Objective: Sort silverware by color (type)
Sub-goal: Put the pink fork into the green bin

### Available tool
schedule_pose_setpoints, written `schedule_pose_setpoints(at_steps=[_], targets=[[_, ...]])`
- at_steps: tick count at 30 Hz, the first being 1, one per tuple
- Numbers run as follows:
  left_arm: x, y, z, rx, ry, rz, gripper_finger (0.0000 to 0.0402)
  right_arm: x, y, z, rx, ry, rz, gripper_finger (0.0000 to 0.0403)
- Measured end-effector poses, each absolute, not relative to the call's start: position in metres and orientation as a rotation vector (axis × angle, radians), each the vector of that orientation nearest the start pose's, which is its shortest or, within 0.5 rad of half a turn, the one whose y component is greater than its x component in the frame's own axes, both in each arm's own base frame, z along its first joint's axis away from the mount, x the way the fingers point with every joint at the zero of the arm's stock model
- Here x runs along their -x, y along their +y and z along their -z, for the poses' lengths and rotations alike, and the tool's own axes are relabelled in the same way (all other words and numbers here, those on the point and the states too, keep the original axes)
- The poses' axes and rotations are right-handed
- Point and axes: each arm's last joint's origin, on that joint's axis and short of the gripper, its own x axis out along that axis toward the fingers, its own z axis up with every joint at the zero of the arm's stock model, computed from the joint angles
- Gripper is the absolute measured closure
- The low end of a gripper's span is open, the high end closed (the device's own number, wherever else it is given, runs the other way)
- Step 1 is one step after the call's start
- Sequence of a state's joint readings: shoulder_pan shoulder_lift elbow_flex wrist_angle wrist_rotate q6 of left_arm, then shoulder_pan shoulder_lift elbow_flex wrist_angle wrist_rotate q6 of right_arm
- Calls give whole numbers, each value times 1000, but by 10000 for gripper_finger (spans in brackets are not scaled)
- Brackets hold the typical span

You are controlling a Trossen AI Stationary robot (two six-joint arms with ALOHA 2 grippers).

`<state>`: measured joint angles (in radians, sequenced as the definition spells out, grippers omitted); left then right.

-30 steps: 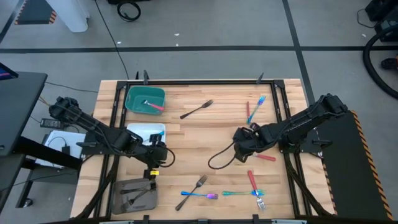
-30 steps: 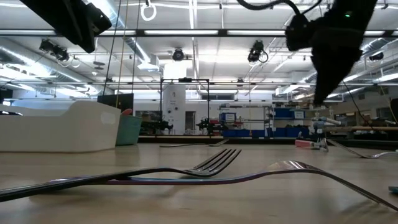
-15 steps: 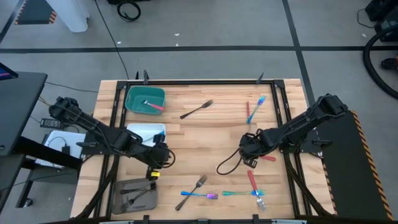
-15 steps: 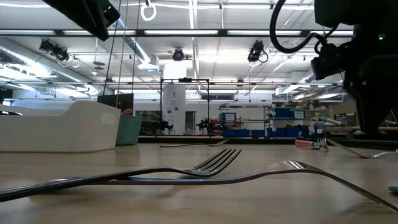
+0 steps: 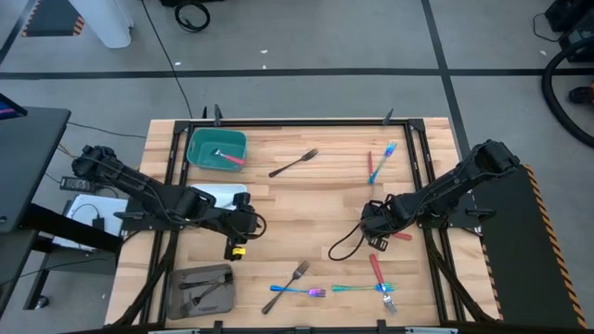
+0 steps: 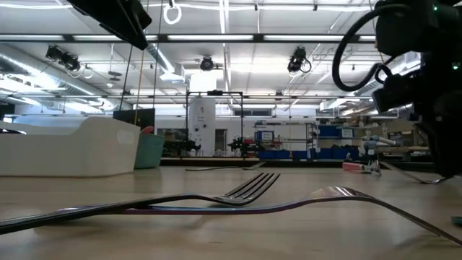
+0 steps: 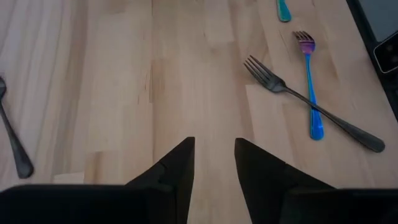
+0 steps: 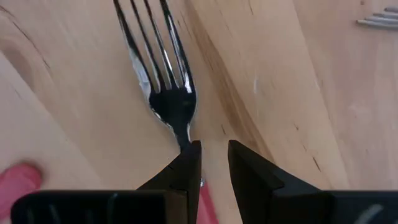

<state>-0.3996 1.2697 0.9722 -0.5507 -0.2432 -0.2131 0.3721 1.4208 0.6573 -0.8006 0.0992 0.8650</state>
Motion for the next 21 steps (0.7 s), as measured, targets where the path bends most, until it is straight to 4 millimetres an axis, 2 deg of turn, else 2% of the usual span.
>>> schedule_pose_setpoints(at_steps=[11,21], targets=[[-239,-94,-269,-66,814,62,276,-183,69,-135,-350,1485,428,313],[-239,-94,-269,-64,814,61,276,-189,72,-148,-348,1505,408,313]])
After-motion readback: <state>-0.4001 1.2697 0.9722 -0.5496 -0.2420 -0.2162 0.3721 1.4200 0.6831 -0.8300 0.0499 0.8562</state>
